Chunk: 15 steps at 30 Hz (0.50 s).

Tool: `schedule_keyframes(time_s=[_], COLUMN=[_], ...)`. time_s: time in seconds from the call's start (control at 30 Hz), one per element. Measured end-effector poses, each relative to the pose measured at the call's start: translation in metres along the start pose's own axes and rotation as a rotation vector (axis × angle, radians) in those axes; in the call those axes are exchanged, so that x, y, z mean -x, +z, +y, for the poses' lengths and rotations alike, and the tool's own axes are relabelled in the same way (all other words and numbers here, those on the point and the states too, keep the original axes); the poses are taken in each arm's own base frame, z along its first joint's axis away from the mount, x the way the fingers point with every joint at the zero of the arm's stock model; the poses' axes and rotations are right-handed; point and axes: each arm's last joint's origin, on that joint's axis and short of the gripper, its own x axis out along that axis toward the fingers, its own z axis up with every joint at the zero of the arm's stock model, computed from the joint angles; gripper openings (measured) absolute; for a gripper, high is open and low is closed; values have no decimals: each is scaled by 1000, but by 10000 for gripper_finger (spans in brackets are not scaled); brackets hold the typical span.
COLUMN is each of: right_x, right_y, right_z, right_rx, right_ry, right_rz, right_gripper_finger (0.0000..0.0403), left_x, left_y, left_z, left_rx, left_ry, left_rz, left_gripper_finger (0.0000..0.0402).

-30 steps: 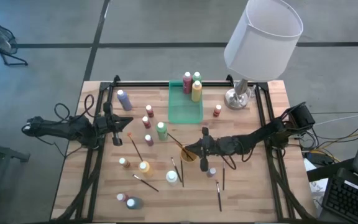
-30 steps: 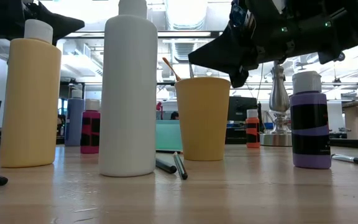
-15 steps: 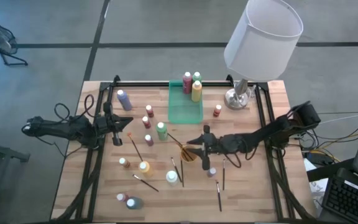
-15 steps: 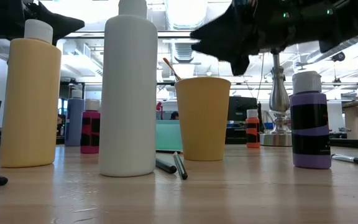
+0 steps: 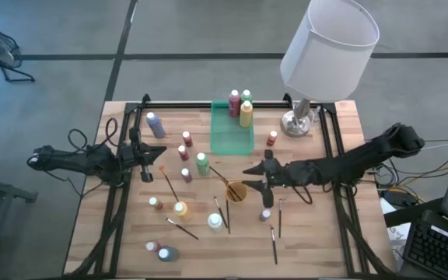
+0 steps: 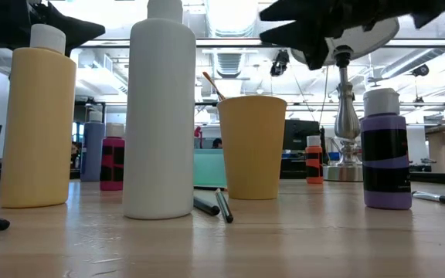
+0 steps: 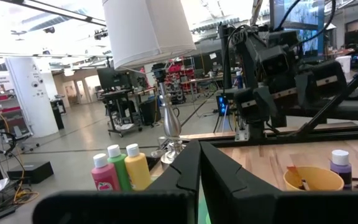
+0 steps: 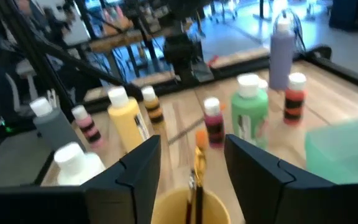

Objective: Pick & Place Paint Supplies
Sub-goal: Put the silver paintbrush into the yellow cup

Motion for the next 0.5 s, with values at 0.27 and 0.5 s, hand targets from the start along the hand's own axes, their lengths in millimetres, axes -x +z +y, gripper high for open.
schedule_keyframes(time_s=[0.27,0.5], right_x=[23,43], right_y=[17,16], right_z=[1,6], right_rx=[-69,-195], right_ry=[-286,-508], right_rz=[244,482], right_gripper_finger=[160,189], left_x=[0,0], left_y=[0,0], left_z=[0,0], left_rx=[0,0], left_ry=[0,0], left_rz=[0,0], left_gripper_finger=[16,16])
